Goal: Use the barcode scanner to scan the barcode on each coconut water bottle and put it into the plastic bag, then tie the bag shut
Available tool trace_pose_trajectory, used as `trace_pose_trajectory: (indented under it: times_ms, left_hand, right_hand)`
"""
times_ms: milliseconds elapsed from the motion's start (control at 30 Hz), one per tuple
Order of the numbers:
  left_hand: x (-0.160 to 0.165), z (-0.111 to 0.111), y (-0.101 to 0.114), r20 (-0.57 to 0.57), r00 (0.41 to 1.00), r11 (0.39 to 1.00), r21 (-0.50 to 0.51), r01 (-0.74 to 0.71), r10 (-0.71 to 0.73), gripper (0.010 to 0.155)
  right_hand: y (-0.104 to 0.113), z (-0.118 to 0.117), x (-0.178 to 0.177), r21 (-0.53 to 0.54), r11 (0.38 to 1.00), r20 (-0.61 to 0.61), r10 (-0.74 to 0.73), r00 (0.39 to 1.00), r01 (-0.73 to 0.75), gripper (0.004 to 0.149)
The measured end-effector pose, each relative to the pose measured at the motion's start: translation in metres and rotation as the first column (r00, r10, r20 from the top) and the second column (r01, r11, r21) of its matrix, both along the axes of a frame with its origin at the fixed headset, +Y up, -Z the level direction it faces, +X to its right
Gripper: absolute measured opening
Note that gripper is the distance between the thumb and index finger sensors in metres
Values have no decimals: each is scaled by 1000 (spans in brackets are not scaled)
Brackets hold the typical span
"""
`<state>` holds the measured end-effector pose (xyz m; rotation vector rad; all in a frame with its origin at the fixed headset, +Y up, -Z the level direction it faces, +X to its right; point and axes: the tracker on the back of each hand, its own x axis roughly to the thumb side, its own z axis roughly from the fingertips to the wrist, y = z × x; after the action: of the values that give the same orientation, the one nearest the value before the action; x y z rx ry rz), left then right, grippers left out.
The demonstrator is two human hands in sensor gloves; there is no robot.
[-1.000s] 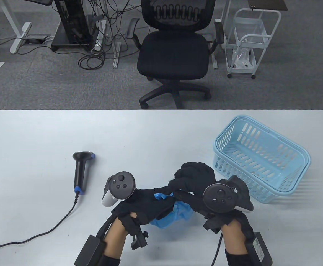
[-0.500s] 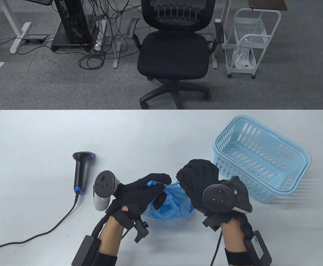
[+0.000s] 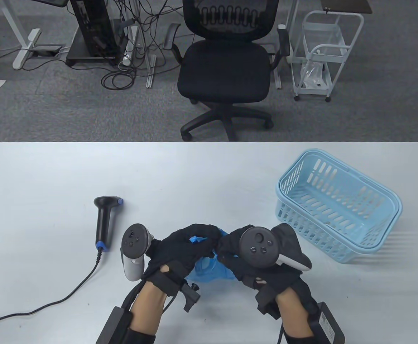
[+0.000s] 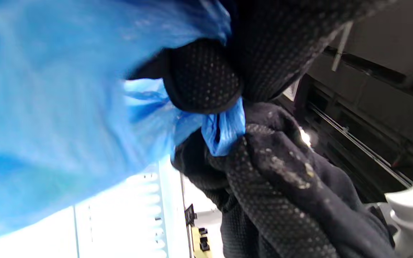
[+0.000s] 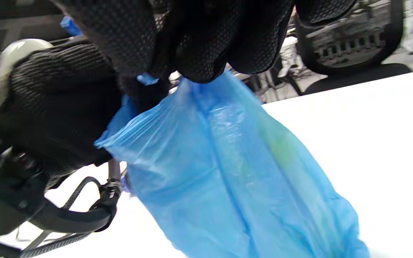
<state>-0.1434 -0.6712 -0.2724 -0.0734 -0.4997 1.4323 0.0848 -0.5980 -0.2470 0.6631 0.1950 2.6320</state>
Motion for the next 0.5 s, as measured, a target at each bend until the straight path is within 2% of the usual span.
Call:
trace_pose_trajectory:
  times_ms: [33, 67, 133, 167, 233, 267, 300, 333, 400, 500]
  left_hand:
    - [0, 2, 7, -8, 998, 996, 66, 66, -65, 34]
    - [0, 4, 11, -29, 992, 985, 124, 124, -121, 34]
    - [3, 9, 23, -101, 953, 911, 281, 302, -285, 34]
    - [5, 11, 26, -110, 939, 881, 325, 343, -325, 34]
    - [10, 16, 33, -159, 905, 818, 389, 425, -394, 34]
    - [10, 18, 37, -200, 879, 766, 433, 475, -432, 35]
    - [10, 19, 39, -225, 863, 736, 452, 504, -453, 35]
    - [10, 21, 39, -255, 852, 718, 461, 522, -456, 36]
    - [9, 23, 38, -344, 818, 669, 470, 575, -461, 40]
    - [9, 27, 34, -517, 738, 557, 491, 670, -433, 51]
  right_hand:
    - [-2, -3, 5, 22, 999, 55, -26, 998, 25, 41]
    - [-5, -5, 8, 38, 998, 82, -61, 995, 58, 48]
    - [-16, -12, 9, 18, 992, 61, -122, 991, 121, 69]
    - [-21, -14, 8, -2, 992, 50, -127, 991, 127, 72]
    - [-32, -20, 6, -45, 987, 6, -157, 988, 157, 68]
    - [-36, -22, 6, -54, 978, -1, -204, 979, 204, 58]
    - [-38, -24, 8, -51, 971, 16, -233, 972, 234, 45]
    - [-40, -26, 9, -63, 963, 13, -262, 965, 262, 40]
    - [-43, -28, 11, -99, 953, 12, -287, 958, 287, 39]
    - [-50, -30, 11, -156, 938, -3, -314, 949, 309, 40]
